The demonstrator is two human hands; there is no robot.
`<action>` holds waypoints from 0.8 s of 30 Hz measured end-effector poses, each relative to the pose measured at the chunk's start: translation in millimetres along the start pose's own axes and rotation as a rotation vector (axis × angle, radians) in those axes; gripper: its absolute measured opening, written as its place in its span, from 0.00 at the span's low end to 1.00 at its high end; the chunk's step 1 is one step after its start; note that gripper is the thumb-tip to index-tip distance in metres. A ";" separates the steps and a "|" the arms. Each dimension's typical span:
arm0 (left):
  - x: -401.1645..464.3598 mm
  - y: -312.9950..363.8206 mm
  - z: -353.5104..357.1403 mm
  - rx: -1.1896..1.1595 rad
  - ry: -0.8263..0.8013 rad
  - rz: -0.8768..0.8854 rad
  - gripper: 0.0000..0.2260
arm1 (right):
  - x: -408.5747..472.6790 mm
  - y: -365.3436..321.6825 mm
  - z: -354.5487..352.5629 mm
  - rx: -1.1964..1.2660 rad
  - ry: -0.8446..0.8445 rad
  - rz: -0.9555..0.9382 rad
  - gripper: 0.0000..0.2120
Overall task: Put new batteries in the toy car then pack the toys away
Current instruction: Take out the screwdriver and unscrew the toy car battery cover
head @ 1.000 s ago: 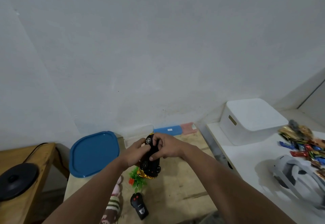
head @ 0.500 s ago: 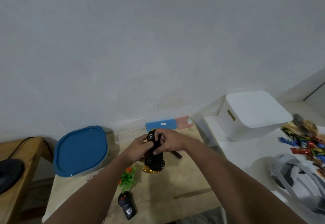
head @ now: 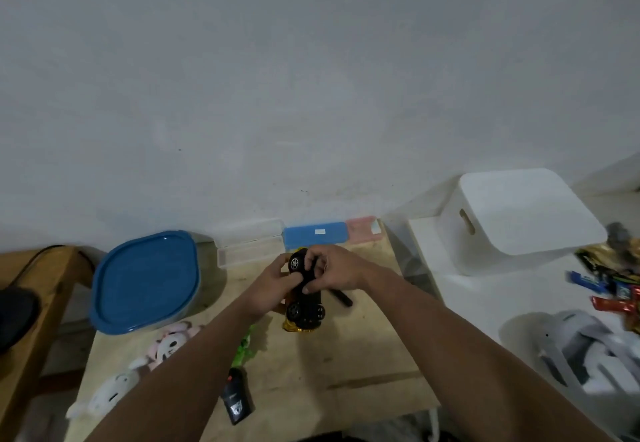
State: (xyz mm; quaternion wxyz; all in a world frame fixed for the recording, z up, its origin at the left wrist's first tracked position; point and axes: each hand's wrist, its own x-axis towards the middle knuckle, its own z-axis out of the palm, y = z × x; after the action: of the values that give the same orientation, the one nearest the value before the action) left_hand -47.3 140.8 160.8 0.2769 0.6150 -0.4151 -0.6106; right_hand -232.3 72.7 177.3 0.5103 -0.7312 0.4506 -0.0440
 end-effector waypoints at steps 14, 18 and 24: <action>-8.8 -66.0 -7.6 -0.231 0.198 -0.223 0.10 | 29.3 131.5 79.0 -0.409 0.275 0.409 0.18; -22.3 -78.0 -13.7 -0.315 0.239 -0.228 0.09 | 28.6 127.3 85.2 -0.388 0.277 0.391 0.14; -42.6 -65.5 -33.1 -0.383 0.281 -0.124 0.09 | 22.2 89.3 68.0 -0.069 0.208 0.381 0.18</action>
State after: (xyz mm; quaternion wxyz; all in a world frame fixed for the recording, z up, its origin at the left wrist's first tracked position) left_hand 0.3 204.3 130.9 0.4055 0.6545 -0.2107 -0.6023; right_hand -238.5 98.6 66.1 0.4346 -0.6413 0.6323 -0.0064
